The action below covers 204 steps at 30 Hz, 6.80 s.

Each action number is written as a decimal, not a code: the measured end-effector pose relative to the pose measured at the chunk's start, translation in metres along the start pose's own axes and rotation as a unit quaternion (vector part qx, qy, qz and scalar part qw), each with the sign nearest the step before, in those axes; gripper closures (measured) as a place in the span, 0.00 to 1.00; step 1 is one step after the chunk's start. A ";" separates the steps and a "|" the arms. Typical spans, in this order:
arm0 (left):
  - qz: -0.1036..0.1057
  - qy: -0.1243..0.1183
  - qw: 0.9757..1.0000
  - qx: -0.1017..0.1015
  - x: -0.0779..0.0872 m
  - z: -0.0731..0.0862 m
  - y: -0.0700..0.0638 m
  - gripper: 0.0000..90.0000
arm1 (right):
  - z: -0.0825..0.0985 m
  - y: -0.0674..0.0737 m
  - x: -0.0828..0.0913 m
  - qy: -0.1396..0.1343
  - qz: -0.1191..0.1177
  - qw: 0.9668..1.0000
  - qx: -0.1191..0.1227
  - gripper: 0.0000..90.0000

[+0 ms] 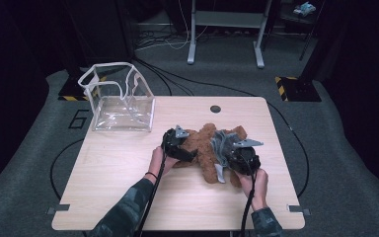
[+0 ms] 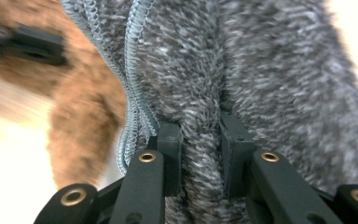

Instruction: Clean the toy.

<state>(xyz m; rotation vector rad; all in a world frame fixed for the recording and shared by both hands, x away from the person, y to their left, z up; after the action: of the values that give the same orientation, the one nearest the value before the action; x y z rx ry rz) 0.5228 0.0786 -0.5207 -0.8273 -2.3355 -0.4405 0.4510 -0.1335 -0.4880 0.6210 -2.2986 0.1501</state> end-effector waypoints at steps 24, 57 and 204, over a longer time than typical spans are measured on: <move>0.004 -0.006 1.000 -0.001 -0.001 0.001 0.002 0.06 | -0.050 -0.063 0.002 -0.038 0.039 0.998 -0.021 0.82; 0.001 0.001 1.000 -0.012 -0.001 0.003 0.000 0.06 | -0.032 -0.125 -0.052 0.063 0.134 0.983 -0.106 0.83; -0.061 -0.071 0.996 0.000 0.029 0.070 -0.005 0.99 | -0.008 -0.069 -0.031 0.068 0.045 0.995 -0.053 0.83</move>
<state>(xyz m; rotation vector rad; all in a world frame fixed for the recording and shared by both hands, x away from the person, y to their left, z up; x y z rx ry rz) 0.4709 0.1216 -0.5552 -0.7397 -2.5268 -0.4464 0.5075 -0.1793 -0.5087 0.4390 -2.1886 0.1085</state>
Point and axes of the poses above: each handheld gripper's, and its own axes: x roughly backward along the jaws, z roughly out of its underside, y roughly to its left, the point moved 6 cm from there along -x, roughly forward along the jaws, and after that the axes turned 6 degrees about -z, right-handed, at the moved point
